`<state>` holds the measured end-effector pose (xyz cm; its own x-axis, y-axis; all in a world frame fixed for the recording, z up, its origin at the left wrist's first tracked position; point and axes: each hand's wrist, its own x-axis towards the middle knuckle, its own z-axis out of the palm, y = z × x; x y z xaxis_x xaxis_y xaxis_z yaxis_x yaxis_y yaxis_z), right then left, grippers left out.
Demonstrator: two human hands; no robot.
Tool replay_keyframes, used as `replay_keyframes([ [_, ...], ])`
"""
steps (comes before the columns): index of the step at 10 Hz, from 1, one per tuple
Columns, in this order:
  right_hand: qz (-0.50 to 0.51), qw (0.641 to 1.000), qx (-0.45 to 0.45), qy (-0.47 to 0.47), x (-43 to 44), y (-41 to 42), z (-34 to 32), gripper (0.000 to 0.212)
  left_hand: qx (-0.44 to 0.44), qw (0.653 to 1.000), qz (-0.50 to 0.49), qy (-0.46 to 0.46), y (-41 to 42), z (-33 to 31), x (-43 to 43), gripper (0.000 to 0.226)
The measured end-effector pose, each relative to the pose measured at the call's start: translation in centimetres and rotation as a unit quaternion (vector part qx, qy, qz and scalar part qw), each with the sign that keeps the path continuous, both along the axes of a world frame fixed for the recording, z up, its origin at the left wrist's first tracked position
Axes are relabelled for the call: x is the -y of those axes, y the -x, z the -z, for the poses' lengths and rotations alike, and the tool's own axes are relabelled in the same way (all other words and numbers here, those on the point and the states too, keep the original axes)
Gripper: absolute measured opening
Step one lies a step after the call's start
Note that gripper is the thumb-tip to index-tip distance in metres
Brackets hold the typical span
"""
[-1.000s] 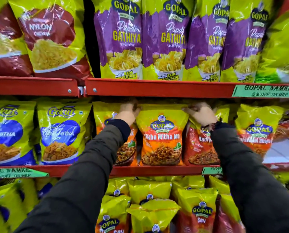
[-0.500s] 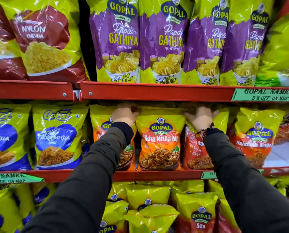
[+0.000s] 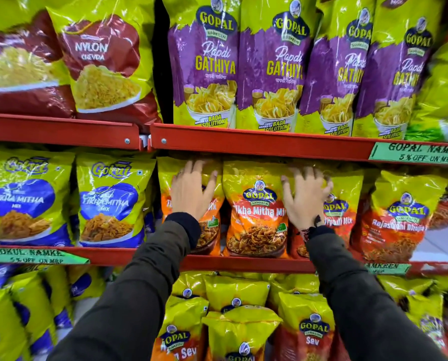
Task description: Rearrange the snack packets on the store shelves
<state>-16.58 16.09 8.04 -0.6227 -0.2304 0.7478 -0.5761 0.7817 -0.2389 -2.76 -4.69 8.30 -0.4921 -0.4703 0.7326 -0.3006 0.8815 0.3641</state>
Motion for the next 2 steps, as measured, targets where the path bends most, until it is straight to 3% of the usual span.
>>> replay_keyframes([
  [2, -0.122, 0.988, -0.083, -0.036, 3.8, -7.8, 1.8, 0.038, 0.013, 0.998, -0.015, 0.061, -5.9, 1.7, 1.7, 0.040],
])
